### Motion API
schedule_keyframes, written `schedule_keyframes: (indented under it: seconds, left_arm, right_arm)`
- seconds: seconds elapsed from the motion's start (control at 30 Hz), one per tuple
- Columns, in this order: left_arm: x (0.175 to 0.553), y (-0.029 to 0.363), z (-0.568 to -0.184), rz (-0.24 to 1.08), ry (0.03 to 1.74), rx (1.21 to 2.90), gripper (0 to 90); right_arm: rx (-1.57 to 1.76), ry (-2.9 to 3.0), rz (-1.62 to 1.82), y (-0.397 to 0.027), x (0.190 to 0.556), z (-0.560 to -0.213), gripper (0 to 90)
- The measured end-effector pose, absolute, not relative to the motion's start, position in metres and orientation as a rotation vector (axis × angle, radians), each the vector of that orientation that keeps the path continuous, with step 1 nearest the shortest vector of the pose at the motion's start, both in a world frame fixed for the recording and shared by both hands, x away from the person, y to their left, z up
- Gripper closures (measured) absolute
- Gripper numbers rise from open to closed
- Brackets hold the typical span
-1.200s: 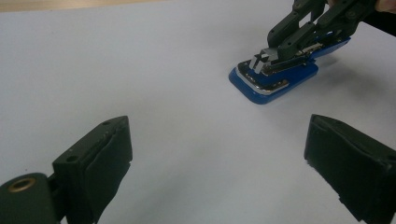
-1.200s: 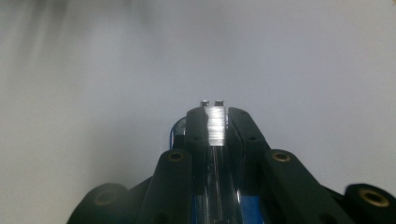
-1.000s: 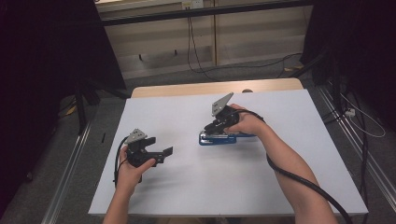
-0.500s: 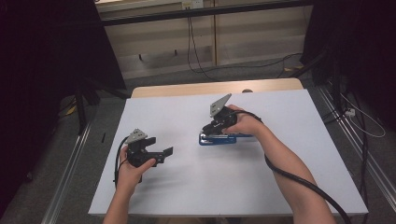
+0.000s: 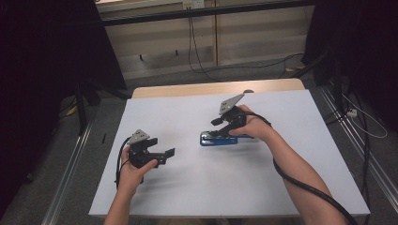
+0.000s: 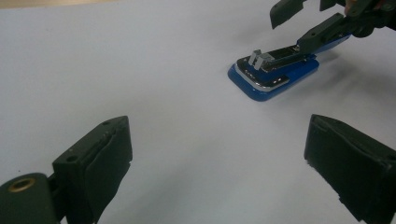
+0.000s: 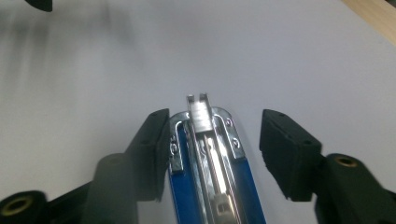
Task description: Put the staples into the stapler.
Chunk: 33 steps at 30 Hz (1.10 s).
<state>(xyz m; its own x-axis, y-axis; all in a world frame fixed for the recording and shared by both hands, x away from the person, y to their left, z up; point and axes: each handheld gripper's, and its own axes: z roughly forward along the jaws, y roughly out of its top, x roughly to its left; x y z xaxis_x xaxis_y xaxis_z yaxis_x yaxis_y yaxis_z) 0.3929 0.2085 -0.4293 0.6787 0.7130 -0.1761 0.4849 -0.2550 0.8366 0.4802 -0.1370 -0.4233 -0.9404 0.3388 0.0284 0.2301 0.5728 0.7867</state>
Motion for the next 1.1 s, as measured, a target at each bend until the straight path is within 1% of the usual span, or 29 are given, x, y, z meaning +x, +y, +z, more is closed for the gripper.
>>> schedule_keyframes:
  seconds: [0.2,0.3,0.4,0.8,1.1]
  left_arm:
    - [0.392,0.203,-0.428,0.287,0.908,1.909,8.0]
    - [0.393,0.2,-0.428,0.277,0.908,1.909,8.2]
    - [0.393,0.198,-0.428,0.282,0.898,1.912,8.2]
    - [0.396,0.19,-0.43,0.275,0.888,1.916,8.2]
    - [0.394,0.19,-0.431,0.266,0.894,1.931,7.8]
  right_arm:
    - [0.625,2.633,1.273,-0.157,0.465,-0.42,32.6]
    - [0.682,2.599,1.254,-0.168,0.457,-0.419,25.9]
    - [0.725,2.577,1.224,-0.178,0.447,-0.421,22.4]
    - [0.886,2.44,1.191,-0.209,0.415,-0.423,14.7]
    - [0.986,2.346,1.187,-0.228,0.398,-0.429,13.7]
